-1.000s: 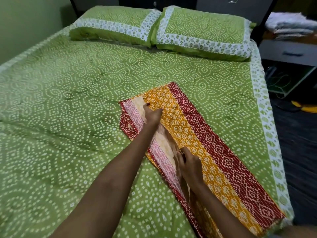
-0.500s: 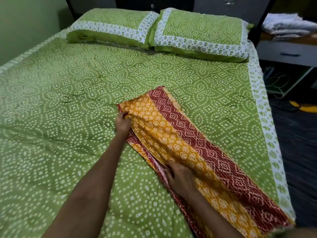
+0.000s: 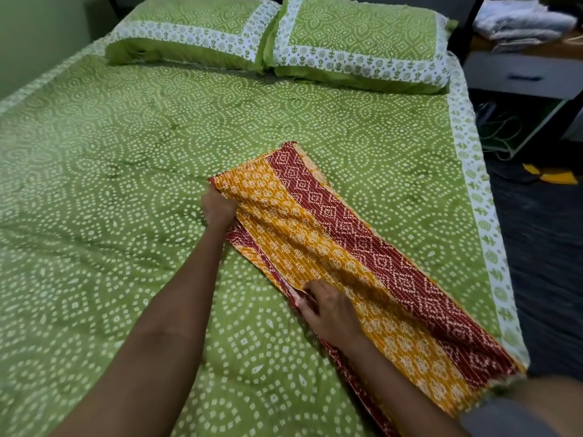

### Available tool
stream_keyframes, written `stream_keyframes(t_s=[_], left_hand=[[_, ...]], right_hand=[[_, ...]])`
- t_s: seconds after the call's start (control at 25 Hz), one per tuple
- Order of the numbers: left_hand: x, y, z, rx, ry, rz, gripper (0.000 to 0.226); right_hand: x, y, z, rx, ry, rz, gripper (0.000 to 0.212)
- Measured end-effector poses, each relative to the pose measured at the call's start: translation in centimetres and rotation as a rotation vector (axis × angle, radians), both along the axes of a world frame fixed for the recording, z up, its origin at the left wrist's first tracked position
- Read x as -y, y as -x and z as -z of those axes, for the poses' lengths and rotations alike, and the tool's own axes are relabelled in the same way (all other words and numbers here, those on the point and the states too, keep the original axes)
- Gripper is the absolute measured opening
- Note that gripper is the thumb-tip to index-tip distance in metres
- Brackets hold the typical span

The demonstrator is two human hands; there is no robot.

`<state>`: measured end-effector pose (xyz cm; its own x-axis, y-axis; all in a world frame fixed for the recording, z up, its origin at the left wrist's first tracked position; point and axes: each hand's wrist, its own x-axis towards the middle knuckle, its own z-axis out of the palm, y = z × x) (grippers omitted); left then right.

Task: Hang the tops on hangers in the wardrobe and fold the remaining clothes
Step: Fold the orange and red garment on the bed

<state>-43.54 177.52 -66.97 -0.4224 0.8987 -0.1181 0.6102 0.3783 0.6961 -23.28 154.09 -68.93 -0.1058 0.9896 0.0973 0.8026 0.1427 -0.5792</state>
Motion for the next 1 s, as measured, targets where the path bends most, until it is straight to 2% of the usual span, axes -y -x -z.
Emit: stream_keyframes(t_s=[0.16,0.24,0.32,0.4,0.48,0.64,0.72,0.8,0.84,0.96,1.0], left_hand=[[0.6,0.4,-0.5,0.102,0.007,0.052,0.06],[0.8,0.6,-0.2,0.17,-0.007,0.057,0.057],[1.2,0.7,0.4,0.251,-0.043,0.032,0.051],[1.6,0.7,0.8,0.278,-0.089,0.001,0.039],[2.0,0.4,0.8,0.279,-0.125,-0.018,0.032],[2.5,0.1,0.4,0.324,-0.15,-0.111,0.047],[2.3,0.2,0.2,0.267,-0.089,-0.144,0.042],[2.4,0.3,-0.4,0.161,0.023,-0.068,0.026],[2.6,0.1,-0.8,0.134,0.054,-0.039,0.025],[4.0,-0.3,-1.8,0.056,-0.034,-0.032,0.045],[4.5,-0.3,-1.9,0.006,-0.061,-0.008,0.044]], right_hand=[[0.5,-0.2,-0.6,0.021,0.082,-0.036,0.04],[0.5,-0.2,-0.6,0.004,0.082,-0.038,0.03],[0.4,-0.3,-0.6,-0.103,0.079,0.037,0.013],[0.3,-0.7,-0.6,-0.18,0.092,0.124,0.011],[0.5,-0.6,-0.9,-0.162,0.074,0.128,0.007],[1.5,0.0,-0.8,-0.096,-0.012,-0.006,0.007],[1.8,0.1,-0.9,-0.051,0.0,-0.025,0.008],[2.1,0.3,-1.1,-0.001,0.015,-0.037,0.018],[2.0,0.4,-1.3,0.015,0.022,-0.045,0.022],[1.2,0.4,-2.2,-0.046,0.06,0.024,0.019],[0.9,0.2,-2.5,-0.095,0.076,0.074,0.019]])
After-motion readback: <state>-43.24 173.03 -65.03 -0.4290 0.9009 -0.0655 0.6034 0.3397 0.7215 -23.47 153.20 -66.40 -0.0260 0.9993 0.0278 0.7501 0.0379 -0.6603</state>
